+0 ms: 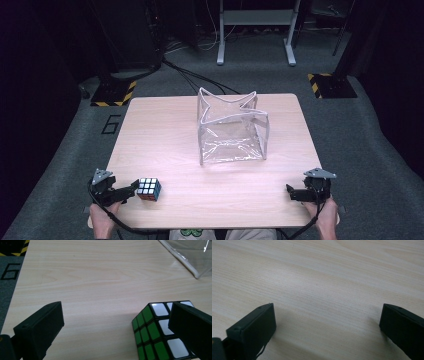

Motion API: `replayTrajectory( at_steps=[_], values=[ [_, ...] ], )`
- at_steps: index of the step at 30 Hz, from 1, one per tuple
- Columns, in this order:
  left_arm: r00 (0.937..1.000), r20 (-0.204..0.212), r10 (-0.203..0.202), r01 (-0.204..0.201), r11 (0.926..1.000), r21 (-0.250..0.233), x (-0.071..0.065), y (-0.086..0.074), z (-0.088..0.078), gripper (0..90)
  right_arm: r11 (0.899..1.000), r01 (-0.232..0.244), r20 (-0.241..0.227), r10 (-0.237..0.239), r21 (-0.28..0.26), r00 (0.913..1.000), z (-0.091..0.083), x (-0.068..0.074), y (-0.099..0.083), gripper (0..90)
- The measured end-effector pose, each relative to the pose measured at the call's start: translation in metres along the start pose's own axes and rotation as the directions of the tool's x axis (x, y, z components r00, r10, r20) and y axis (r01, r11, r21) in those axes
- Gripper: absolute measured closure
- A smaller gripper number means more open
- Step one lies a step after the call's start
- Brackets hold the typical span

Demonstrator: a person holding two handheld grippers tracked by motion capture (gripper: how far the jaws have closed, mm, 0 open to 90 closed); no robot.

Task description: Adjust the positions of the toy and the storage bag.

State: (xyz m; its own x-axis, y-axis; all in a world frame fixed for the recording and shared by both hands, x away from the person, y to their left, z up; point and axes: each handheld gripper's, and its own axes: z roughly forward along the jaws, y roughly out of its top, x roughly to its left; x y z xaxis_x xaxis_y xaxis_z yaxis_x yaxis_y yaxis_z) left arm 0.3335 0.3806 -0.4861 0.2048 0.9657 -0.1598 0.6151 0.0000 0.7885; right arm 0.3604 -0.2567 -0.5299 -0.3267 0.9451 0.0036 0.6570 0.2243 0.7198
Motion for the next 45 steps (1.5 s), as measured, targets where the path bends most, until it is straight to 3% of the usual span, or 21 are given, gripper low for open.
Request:
replayTrajectory(
  at_steps=[19,34,40,45],
  values=[
    [0.9954,0.069,0.065,-0.066,0.9977,0.011,-0.039,0.002,0.011,0.1,1.0,-0.003,0.01,0.003,-0.005,0.9999,0.001,0.0,0.0,0.0],
    [0.9933,0.077,0.086,-0.09,0.9951,0.041,-0.05,-0.013,0.026,0.3,1.0,-0.009,0.014,0.009,-0.005,0.9999,0.0,0.0,0.0,0.2],
    [0.9942,0.063,0.087,-0.09,0.9951,0.041,-0.052,-0.017,0.031,11.2,1.0,-0.004,0.016,0.004,-0.002,0.9999,0.0,-0.001,0.0,0.7],
    [0.9945,0.07,0.078,-0.082,0.9953,0.051,-0.053,-0.021,0.035,10.5,1.0,-0.006,0.015,0.006,-0.002,0.9999,0.0,-0.001,0.0,0.9]
  ],
)
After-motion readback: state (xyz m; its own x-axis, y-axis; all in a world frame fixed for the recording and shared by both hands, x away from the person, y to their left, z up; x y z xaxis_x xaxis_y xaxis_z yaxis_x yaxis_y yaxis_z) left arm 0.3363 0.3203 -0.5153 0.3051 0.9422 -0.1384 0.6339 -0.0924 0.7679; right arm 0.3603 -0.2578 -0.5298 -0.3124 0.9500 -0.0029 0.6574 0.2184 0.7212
